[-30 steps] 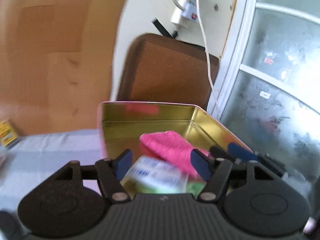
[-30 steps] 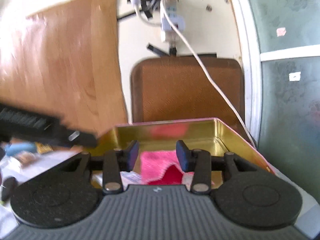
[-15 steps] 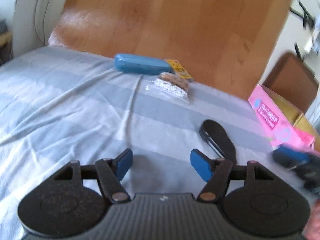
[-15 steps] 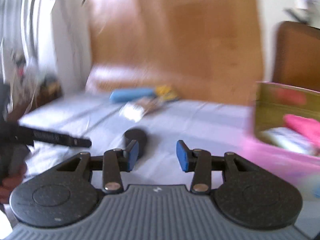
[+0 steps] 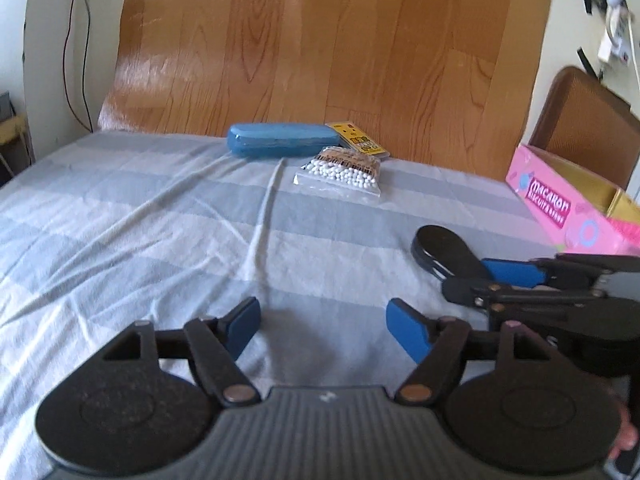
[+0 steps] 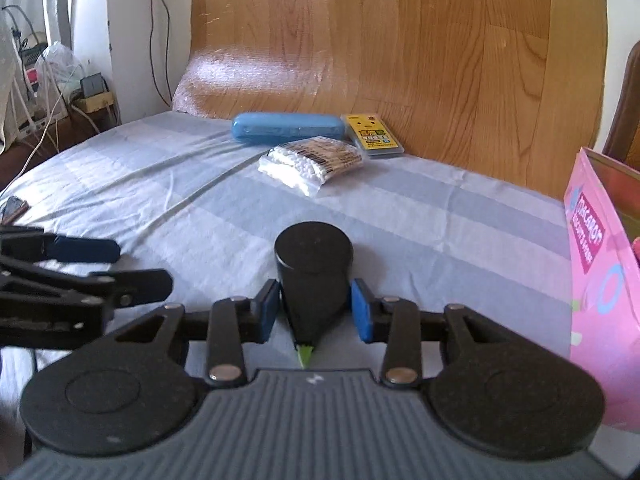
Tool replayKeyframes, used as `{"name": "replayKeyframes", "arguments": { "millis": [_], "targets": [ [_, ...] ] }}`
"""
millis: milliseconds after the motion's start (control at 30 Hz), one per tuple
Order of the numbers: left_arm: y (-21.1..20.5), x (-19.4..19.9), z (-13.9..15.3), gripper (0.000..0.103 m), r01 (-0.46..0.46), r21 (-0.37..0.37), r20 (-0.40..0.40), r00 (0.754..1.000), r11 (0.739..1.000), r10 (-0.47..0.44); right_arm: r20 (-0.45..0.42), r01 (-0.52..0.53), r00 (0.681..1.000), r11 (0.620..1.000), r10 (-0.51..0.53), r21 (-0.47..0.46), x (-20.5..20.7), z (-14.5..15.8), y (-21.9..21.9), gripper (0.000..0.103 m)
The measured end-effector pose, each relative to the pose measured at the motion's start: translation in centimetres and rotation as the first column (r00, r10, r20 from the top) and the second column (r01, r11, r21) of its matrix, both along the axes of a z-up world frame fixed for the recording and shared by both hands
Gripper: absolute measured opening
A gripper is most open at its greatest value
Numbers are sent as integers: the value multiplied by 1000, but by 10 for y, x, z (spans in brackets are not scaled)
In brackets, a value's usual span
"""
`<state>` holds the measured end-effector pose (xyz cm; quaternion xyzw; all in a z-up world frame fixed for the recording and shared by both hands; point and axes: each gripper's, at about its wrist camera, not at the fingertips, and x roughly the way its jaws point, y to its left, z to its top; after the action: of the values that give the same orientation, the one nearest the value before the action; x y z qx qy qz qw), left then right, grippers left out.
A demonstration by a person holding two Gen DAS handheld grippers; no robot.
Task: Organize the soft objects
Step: 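Grasp the black oval case with the right gripper, then carry the black case into the pink tin and open the right gripper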
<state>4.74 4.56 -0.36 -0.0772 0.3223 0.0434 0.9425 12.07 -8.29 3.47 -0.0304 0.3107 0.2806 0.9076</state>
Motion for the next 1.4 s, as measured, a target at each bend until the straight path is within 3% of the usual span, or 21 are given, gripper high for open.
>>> {"name": "replayKeyframes", "arguments": {
  "millis": [167, 300, 367, 433, 600, 700, 767, 900, 1000, 1133, 1300, 1400],
  "targets": [
    [-4, 1, -1, 74, 1, 37, -6, 1000, 999, -1, -1, -5, 1000, 1000, 5, 8, -24, -1, -20, 41],
    [-7, 3, -2, 77, 4, 59, -14, 1000, 998, -3, -76, 0, 997, 992, 10, 124, -53, 2, -58, 42],
    [-9, 5, -2, 79, 3, 67, -20, 1000, 998, -1, -233, 35, 972, 949, 41, 312, -56, 2, -91, 41],
    [-11, 5, -1, 82, -4, 65, -26, 1000, 998, 6, -322, 113, 946, 889, 41, 444, -59, -11, -124, 41],
    [-23, 10, 4, 82, 68, -46, -36, 997, 997, -70, -369, 280, 925, 819, -91, 501, -78, -30, -183, 41],
    [-47, 14, 10, 82, 171, -104, -44, 983, 980, -176, -301, 304, 937, 841, -178, 448, -97, -25, -195, 41],
    [-72, 18, 13, 82, 259, -138, -54, 962, 956, -268, -231, 310, 944, 868, -234, 388, -110, -21, -196, 41],
    [-137, 25, 14, 80, 446, -175, -79, 882, 878, -464, -67, 340, 940, 912, -333, 228, -130, -21, -185, 41],
    [-182, 25, 10, 76, 537, -164, -105, 825, 827, -556, 27, 353, 933, 929, -358, 113, -137, -28, -180, 41],
    [-216, 24, 2, 76, 587, -149, -144, 783, 795, -605, 60, 368, 927, 929, -370, 41, -142, -43, -187, 42],
    [-237, 19, -1, 76, 600, -141, -163, 770, 787, -616, 82, 371, 923, 926, -375, 61, -151, -47, -197, 43],
    [-248, 18, -3, 76, 628, -143, -171, 745, 765, -644, 93, 375, 920, 924, -380, 68, -157, -46, -197, 43]
  ]
}}
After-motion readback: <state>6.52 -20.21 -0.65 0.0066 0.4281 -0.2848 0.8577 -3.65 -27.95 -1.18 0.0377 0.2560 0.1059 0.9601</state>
